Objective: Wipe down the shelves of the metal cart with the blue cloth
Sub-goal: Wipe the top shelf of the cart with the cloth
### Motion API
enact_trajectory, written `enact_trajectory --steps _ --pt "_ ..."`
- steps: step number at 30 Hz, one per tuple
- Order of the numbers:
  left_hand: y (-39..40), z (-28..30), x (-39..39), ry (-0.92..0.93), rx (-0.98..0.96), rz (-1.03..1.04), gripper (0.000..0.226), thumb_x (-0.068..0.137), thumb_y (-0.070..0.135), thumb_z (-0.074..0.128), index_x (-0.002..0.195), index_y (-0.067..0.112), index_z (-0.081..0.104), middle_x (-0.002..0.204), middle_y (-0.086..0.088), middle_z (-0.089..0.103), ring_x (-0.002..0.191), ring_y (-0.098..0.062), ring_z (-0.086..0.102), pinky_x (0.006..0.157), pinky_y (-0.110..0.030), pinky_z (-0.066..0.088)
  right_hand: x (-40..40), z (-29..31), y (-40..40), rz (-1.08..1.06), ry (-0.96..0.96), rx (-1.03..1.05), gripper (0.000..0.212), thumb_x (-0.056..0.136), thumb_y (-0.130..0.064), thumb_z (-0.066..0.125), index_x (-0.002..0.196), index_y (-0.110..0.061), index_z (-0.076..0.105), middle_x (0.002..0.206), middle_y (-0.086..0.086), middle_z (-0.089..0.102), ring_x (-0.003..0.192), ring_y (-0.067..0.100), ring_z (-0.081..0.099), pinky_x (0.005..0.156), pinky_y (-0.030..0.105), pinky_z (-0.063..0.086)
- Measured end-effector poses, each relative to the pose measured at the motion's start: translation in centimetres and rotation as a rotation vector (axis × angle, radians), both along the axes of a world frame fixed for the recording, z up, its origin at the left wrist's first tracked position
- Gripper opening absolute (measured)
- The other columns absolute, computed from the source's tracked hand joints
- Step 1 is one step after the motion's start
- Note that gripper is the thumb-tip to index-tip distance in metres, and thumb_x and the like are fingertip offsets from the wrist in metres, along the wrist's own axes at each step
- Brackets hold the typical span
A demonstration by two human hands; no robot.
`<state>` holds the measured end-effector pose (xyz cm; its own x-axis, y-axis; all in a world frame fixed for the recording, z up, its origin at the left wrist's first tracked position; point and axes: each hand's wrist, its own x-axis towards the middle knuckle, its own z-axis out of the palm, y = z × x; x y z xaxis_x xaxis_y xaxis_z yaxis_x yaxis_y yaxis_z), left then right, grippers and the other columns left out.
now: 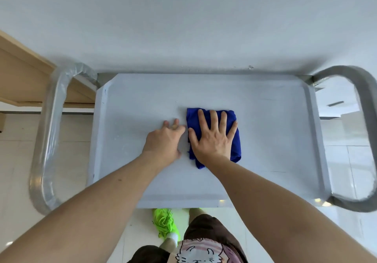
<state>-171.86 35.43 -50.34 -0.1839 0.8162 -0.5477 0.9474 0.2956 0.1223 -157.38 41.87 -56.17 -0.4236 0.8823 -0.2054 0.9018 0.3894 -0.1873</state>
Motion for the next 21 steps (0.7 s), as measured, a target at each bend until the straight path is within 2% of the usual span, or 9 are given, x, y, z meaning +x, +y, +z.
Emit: enact_trajectory --steps 3,8,10,14,21 --pt "0.1 -0.1 0.1 0.010 0.001 0.005 0.081 0.078 0.030 0.074 0.144 0.033 0.027 0.162 0.004 0.017 0.143 -0.026 0.028 0.088 -0.043 0.052 -0.9 0.0 1.7 0.004 0.005 0.005 0.069 0.096 -0.068 0.020 0.157 -0.036 0.015 0.162 0.002 0.023 0.152 0.035 0.003 0.118 0.064 -0.007" --pt "0.1 0.0 0.2 0.047 0.003 0.004 0.083 0.079 0.035 0.073 0.146 0.036 0.023 0.162 0.007 0.014 0.141 -0.026 0.033 0.086 -0.040 0.052 -2.8 0.1 4.9 0.010 0.017 0.002 0.069 0.096 -0.066 0.020 0.157 -0.036 0.014 0.162 0.001 0.021 0.152 0.034 0.001 0.117 0.064 -0.009" --pt "0.1 -0.2 0.1 0.042 0.009 0.011 0.088 0.080 0.038 0.073 0.149 0.037 0.019 0.163 0.008 0.012 0.142 -0.026 0.032 0.089 -0.039 0.051 -3.9 0.1 6.8 0.011 0.034 0.016 0.069 0.096 -0.065 0.020 0.157 -0.036 0.015 0.162 0.001 0.021 0.152 0.034 0.002 0.117 0.064 -0.008" --pt "-0.2 -0.6 0.2 0.029 0.009 0.037 0.089 0.082 0.034 0.072 0.150 0.035 0.016 0.164 0.010 0.008 0.149 -0.023 0.018 0.097 -0.040 0.048 -5.5 -0.1 8.8 0.002 0.051 0.055 0.069 0.096 -0.064 0.022 0.157 -0.034 0.019 0.163 0.001 0.022 0.151 0.036 0.004 0.117 0.065 -0.007" --pt "-0.4 -0.4 0.4 0.035 0.003 0.043 0.091 0.084 0.034 0.073 0.152 0.036 0.013 0.164 0.010 0.006 0.150 -0.023 0.017 0.102 -0.041 0.046 -4.8 0.1 8.2 0.025 0.061 0.067 0.070 0.098 -0.066 0.017 0.159 -0.033 0.012 0.168 0.007 0.009 0.153 0.036 0.001 0.118 0.064 -0.008"
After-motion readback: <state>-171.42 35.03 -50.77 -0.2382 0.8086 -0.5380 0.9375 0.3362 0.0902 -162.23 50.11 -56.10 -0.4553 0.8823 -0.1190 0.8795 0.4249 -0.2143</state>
